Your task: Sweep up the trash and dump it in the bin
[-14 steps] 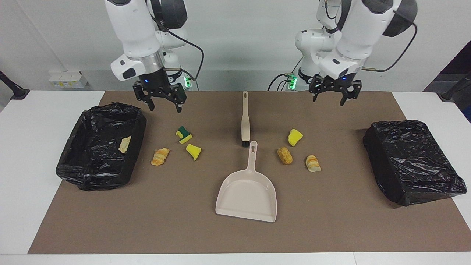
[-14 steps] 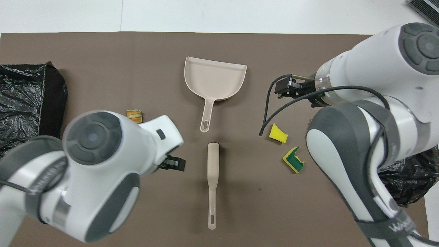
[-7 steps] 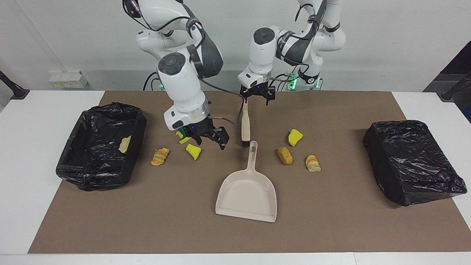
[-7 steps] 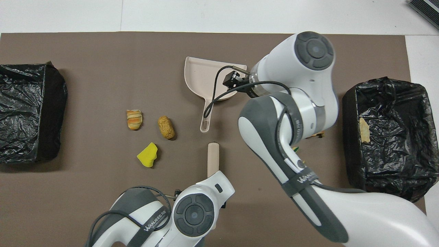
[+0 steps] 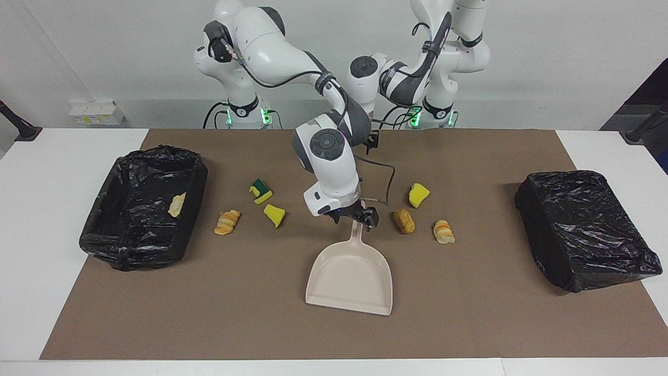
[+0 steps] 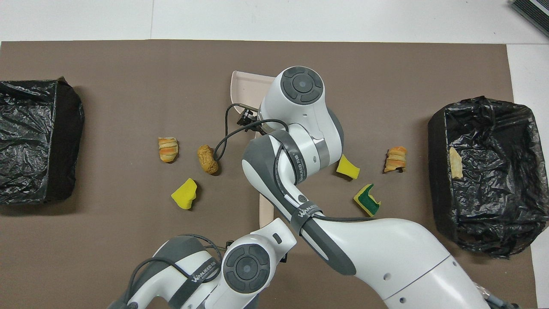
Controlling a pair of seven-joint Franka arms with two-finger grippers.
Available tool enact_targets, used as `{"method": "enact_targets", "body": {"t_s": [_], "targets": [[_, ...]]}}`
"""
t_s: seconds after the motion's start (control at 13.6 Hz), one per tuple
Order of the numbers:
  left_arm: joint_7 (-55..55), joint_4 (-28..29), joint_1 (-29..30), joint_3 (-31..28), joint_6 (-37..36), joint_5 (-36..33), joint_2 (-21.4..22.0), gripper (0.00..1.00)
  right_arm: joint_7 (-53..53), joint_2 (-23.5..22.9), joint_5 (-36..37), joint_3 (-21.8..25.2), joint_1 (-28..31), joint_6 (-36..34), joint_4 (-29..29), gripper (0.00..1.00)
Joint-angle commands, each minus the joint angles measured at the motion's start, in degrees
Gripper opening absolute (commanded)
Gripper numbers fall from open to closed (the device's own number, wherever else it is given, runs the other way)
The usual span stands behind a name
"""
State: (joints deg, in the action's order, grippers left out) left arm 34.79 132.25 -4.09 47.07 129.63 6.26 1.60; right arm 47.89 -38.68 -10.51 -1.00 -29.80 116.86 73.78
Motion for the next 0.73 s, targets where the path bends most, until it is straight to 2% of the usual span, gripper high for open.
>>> {"method": "enact_targets", "body": {"t_s": [0.0, 0.07, 0.15, 0.22, 0.29, 0.37, 0.44, 0.51, 0.59, 0.66], "targets": [[-0.9, 0.2, 0.7, 0.7, 2.1, 0.9, -1.2, 0.54, -0.6, -1.9, 0.0, -0.7, -0.3, -0.3, -2.0, 1.00], [-1.1, 0.3, 0.6, 0.7, 1.5, 0.9, -1.2, 0.34, -1.6, -1.7, 0.7, -0.7, -0.3, -0.6, -1.5, 1.00], [-0.8, 0.2, 0.6, 0.8, 1.1, 0.9, -1.2, 0.22, -2.0, -1.6, 1.4, -0.7, -0.3, -0.9, -1.4, 1.00], [-0.7, 0.1, 0.6, 0.7, 0.8, 0.9, -1.2, 0.09, -2.0, -1.6, 1.6, -0.7, -0.3, -1.1, -1.4, 0.88], [-0.7, -0.3, 0.7, 0.7, 0.0, 0.9, -1.1, 0.00, -2.2, -1.6, 1.9, -0.7, -0.3, -1.2, -1.4, 0.83], [-0.8, -1.4, 0.7, 0.5, -2.1, 0.9, -0.5, 0.00, -2.5, -1.6, 2.2, -0.7, -0.3, -1.2, -1.4, 0.75], [-1.5, -2.3, 0.8, 0.3, -5.1, 0.7, 0.0, 0.00, -2.6, -1.5, 2.3, -0.7, -0.4, -1.2, -1.4, 0.57], [-3.0, -3.0, 0.9, -0.4, -8.6, 0.7, 0.8, 0.00, -2.6, -1.4, 2.3, -0.7, -0.4, -1.2, -1.4, 0.26], [-5.0, -3.0, 0.6, -3.4, -12.1, 0.7, 3.0, 0.00, -2.4, -1.4, 2.2, -0.7, -0.5, -1.3, -1.4, 0.00], [-8.2, -3.0, 0.6, -5.6, -15.6, 0.7, 6.0, 0.00, -2.4, -1.4, 2.2, -0.7, -0.7, -1.2, -1.4, 0.00]]}}
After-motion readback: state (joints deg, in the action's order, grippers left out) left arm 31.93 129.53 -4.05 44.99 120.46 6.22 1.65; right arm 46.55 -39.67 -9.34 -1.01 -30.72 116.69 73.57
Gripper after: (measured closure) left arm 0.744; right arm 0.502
